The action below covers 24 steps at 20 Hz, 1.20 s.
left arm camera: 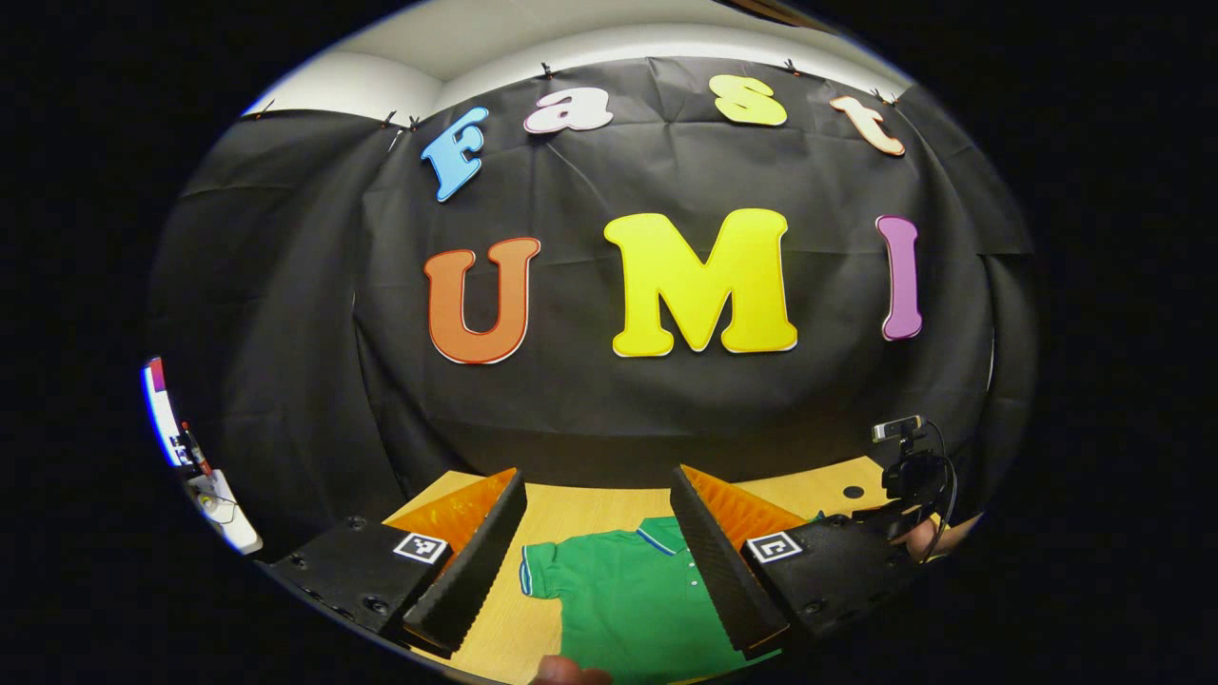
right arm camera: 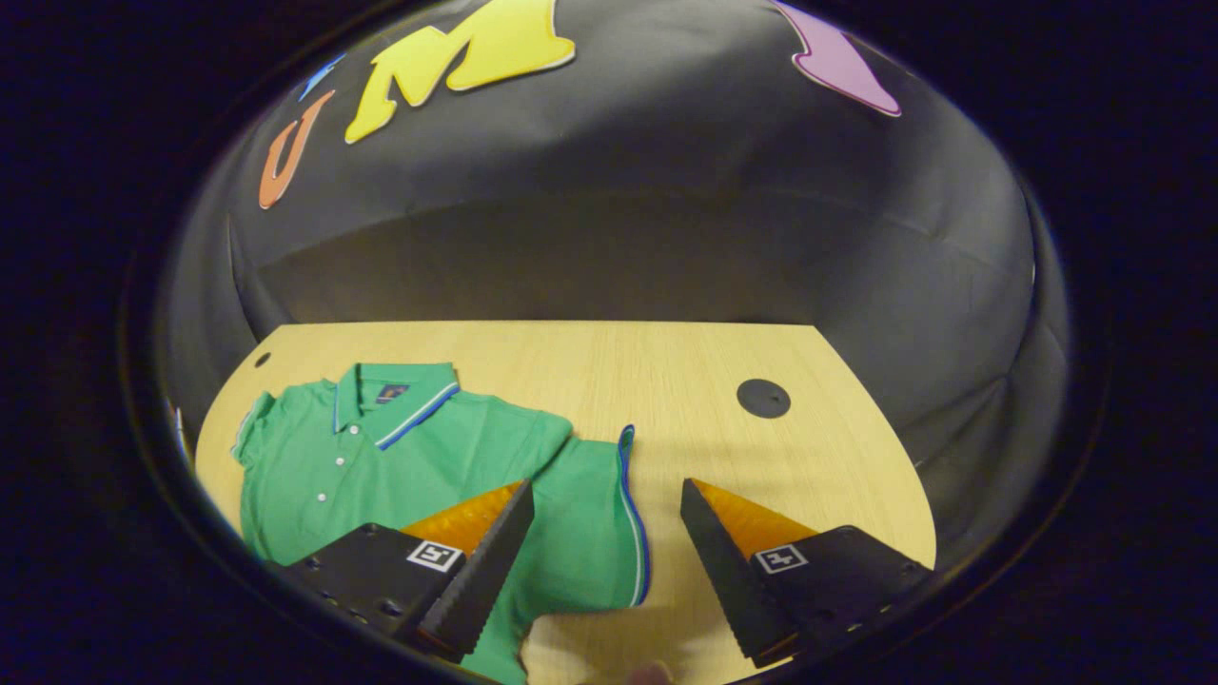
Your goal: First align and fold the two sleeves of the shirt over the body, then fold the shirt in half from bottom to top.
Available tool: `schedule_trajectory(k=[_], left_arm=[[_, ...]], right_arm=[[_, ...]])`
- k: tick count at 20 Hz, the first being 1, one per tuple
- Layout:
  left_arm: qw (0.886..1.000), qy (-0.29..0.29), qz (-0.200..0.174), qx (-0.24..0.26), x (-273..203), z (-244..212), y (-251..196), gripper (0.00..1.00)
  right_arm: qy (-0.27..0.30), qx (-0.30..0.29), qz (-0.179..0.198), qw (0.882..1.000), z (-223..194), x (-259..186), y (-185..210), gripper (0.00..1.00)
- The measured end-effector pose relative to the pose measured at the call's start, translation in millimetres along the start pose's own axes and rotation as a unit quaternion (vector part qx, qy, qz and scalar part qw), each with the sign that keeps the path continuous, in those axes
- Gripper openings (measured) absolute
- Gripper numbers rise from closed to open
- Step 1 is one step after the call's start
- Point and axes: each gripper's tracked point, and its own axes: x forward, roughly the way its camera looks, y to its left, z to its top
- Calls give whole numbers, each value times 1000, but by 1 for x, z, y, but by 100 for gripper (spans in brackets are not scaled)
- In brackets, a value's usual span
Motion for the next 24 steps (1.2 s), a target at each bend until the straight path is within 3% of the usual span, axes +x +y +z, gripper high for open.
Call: schedule_trajectory(k=[6, 10, 11, 12, 14, 17, 24], left_arm=[[1000, 11, 9, 7, 5, -6, 8, 98], [1000, 23, 12, -3, 5, -14, 8, 98], [1000, 24, 13, -4, 5, -13, 9, 98], [1000, 25, 14, -5, 4, -14, 9, 98], [1000, 24, 15, -5, 2, -13, 12, 98], [1000, 24, 17, -3, 0, -15, 16, 98], [999, 22, 24, -11, -4, -15, 28, 98]], right_arm=[[36, -14, -8, 999, -17, 23, -8, 92], [54, 21, 9, 998, -24, 24, -3, 55], [57, 30, 11, 998, -25, 24, -2, 38], [57, 35, 14, 998, -24, 24, -3, 29], [58, 45, 15, 997, -25, 22, -4, 3], [59, 50, 15, 997, -25, 21, -4, 0], [13, 63, 31, 997, 23, -12, 18, 0]])
